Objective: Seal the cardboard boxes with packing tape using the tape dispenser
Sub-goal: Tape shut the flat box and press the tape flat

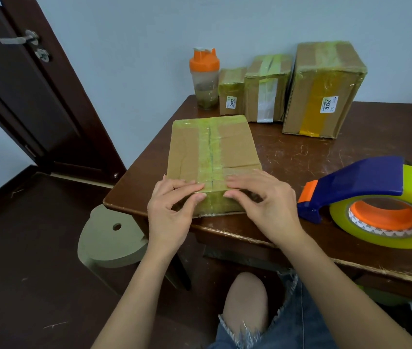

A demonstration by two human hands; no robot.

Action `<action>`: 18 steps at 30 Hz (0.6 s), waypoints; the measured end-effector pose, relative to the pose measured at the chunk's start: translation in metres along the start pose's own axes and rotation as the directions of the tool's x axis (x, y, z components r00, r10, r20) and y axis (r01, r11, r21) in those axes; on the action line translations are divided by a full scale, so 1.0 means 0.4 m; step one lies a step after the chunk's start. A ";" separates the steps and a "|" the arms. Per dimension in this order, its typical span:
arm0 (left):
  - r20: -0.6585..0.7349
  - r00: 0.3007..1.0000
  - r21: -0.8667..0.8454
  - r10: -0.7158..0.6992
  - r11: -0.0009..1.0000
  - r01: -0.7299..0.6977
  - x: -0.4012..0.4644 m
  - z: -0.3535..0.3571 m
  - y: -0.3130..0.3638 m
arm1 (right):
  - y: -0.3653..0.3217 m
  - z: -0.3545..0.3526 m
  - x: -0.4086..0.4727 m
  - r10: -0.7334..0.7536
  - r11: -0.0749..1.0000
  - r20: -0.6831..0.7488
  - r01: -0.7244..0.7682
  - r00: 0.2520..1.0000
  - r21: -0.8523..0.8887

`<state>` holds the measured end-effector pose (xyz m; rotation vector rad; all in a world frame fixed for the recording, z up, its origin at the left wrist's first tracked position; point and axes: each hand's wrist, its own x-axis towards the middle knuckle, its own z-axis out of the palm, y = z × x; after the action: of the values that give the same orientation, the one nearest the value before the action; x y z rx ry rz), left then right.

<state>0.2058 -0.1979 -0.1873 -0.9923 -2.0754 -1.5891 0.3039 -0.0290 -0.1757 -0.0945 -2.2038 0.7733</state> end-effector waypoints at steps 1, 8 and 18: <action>-0.007 1.000 -0.012 -0.008 1.000 0.008 -0.003 -0.005 -0.006 | 0.013 -0.012 -0.002 0.019 1.000 0.004 -0.020 1.000 0.024; -0.055 0.994 -0.108 -0.092 0.990 0.085 -0.016 -0.013 -0.026 | 0.038 -0.020 -0.022 0.103 0.982 -0.032 -0.097 0.994 0.165; 0.053 0.994 -0.116 -0.101 0.988 0.106 -0.020 -0.033 -0.031 | 0.041 -0.029 -0.028 0.100 0.981 0.008 -0.100 0.995 0.165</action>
<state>0.2008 -0.2145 -0.1972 -0.9843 -2.1160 -1.7758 0.3168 -0.0134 -0.1864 -0.1231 -2.1385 1.0083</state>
